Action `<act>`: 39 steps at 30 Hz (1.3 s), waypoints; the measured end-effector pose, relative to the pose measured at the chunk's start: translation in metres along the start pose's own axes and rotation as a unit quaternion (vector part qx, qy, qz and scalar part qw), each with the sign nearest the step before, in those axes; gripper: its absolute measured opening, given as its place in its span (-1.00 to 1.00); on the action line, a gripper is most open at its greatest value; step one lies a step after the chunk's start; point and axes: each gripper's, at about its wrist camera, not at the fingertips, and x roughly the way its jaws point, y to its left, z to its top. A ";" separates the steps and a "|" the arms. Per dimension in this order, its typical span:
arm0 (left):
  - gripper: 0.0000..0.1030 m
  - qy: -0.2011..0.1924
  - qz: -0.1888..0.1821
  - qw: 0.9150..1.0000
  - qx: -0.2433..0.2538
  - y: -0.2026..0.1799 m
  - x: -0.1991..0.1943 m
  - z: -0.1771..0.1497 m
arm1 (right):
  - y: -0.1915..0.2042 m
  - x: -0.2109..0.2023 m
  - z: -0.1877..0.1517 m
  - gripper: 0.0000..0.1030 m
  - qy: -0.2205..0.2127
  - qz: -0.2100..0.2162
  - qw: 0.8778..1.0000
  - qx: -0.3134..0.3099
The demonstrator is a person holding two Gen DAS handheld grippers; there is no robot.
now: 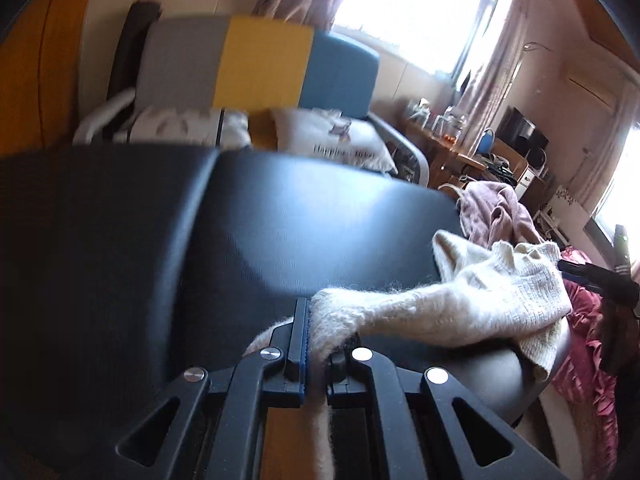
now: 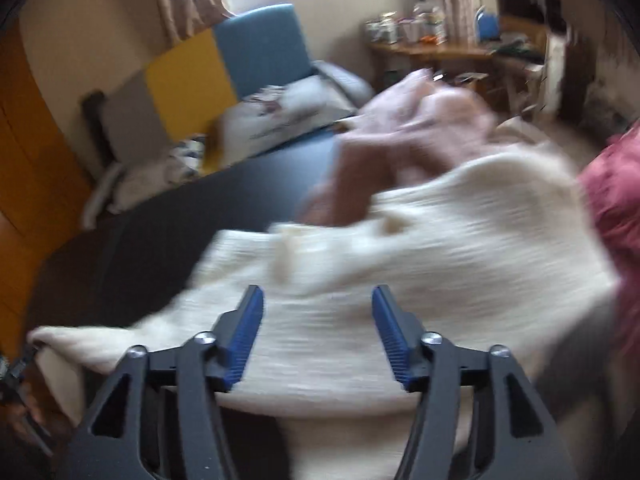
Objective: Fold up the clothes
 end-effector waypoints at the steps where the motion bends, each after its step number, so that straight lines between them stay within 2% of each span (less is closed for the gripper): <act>1: -0.91 0.003 0.002 1.000 -0.006 0.002 0.002 -0.003 | -0.005 -0.001 0.003 0.19 0.003 -0.023 1.000 -0.019; 3: -0.91 0.008 -0.001 1.000 -0.017 0.004 0.005 -0.006 | -0.015 -0.003 0.010 0.19 0.009 -0.069 0.996 -0.058; 7: -0.90 0.014 0.007 1.000 -0.014 0.000 0.011 -0.005 | -0.021 0.022 0.027 0.19 0.028 -0.070 0.992 -0.104; 10: -0.90 0.021 0.011 1.000 -0.012 -0.003 0.017 -0.002 | -0.016 0.054 0.033 0.19 0.058 -0.087 0.983 -0.149; 12: -0.90 0.022 0.011 1.000 -0.014 -0.003 0.019 -0.001 | -0.012 0.078 0.033 0.19 0.084 -0.104 0.974 -0.185; 13: -0.90 0.022 0.010 1.000 -0.016 -0.003 0.020 0.000 | -0.010 0.089 0.031 0.26 0.094 -0.115 0.967 -0.206; 15: -0.90 0.023 0.012 1.000 -0.014 -0.004 0.022 0.001 | -0.003 0.105 0.021 0.46 0.103 -0.146 0.947 -0.266; 16: -0.90 0.023 0.013 1.000 -0.012 -0.004 0.023 0.001 | 0.000 0.109 0.017 0.47 0.098 -0.155 0.940 -0.288; 17: -0.90 0.024 0.014 1.000 -0.010 -0.005 0.024 0.001 | 0.003 0.111 0.014 0.47 0.092 -0.157 0.935 -0.304; 19: -0.90 0.026 0.013 1.000 -0.007 -0.006 0.025 0.002 | 0.003 0.111 0.012 0.47 0.092 -0.161 0.934 -0.305; 20: -0.90 0.026 0.012 1.000 -0.006 -0.007 0.026 0.002 | 0.003 0.109 0.013 0.43 0.092 -0.160 0.936 -0.300; 21: -0.90 0.026 0.011 1.000 -0.005 -0.007 0.026 0.002 | 0.003 0.108 0.013 0.19 0.093 -0.159 0.938 -0.294; 22: -0.90 0.026 0.010 1.000 -0.006 -0.007 0.027 0.002 | 0.004 0.106 0.013 0.07 0.089 -0.163 0.938 -0.292; 24: -0.90 0.027 0.007 1.000 -0.009 -0.007 0.027 0.002 | 0.006 0.100 0.012 -0.48 0.076 -0.176 0.936 -0.294; 26: -0.89 0.025 0.005 1.000 -0.012 -0.008 0.027 0.002 | 0.007 0.093 0.011 -0.76 0.064 -0.169 0.942 -0.282; 33: -0.89 0.006 0.001 1.000 -0.010 -0.015 0.019 0.006 | -0.003 0.061 0.017 -0.87 0.018 -0.137 0.972 -0.189; 36: -0.89 -0.011 -0.003 1.000 -0.011 -0.017 0.011 0.009 | -0.010 0.039 0.020 -0.88 -0.009 -0.099 0.987 -0.128; 39: -0.89 -0.032 -0.004 0.999 -0.012 -0.018 0.000 0.014 | -0.012 0.016 0.025 -0.90 -0.038 -0.079 0.991 -0.100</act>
